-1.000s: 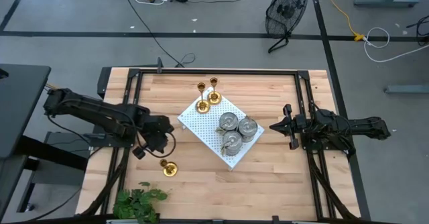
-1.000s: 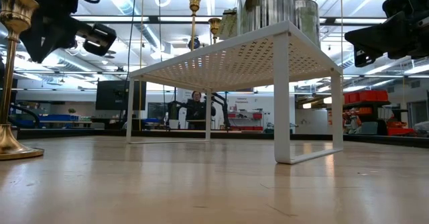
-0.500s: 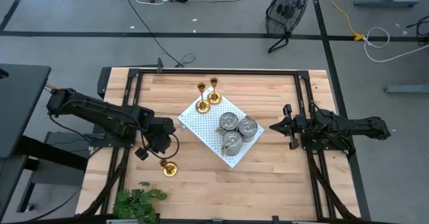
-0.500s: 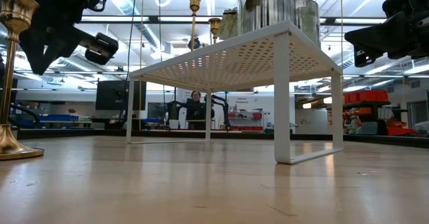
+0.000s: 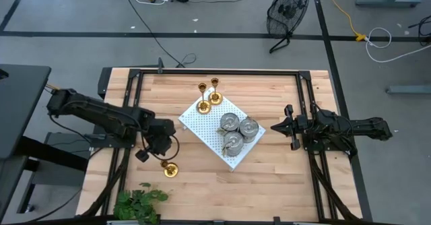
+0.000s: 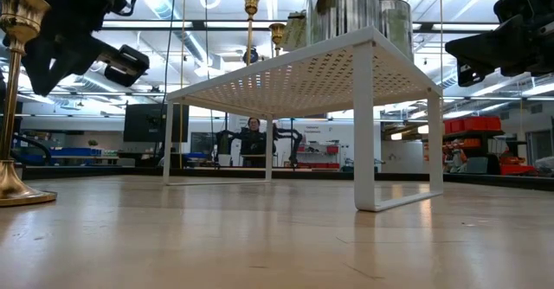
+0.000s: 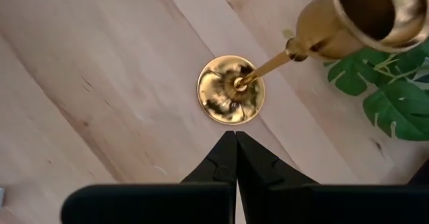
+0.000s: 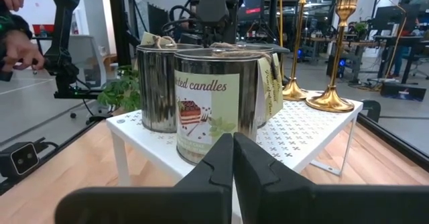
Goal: Pick & Place candle stick holders
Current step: Put the gold candle holder on the shelf align with the other gold metal candle holder
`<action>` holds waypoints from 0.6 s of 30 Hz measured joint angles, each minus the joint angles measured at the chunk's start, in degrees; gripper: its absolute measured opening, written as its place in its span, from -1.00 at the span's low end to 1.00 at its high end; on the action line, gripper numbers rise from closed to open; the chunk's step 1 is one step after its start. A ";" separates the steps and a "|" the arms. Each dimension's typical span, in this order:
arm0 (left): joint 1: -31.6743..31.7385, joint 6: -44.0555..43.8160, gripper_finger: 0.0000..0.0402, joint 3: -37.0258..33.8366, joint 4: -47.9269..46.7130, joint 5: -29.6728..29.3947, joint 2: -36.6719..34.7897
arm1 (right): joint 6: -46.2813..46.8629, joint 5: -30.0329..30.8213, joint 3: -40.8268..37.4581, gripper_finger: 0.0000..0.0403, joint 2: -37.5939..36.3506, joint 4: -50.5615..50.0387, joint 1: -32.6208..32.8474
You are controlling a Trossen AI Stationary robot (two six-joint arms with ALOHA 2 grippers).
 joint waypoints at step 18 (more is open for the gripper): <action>-0.15 -5.80 -0.98 -5.56 10.33 -0.40 -0.66 | 0.01 -0.01 0.00 -0.92 0.00 0.00 0.00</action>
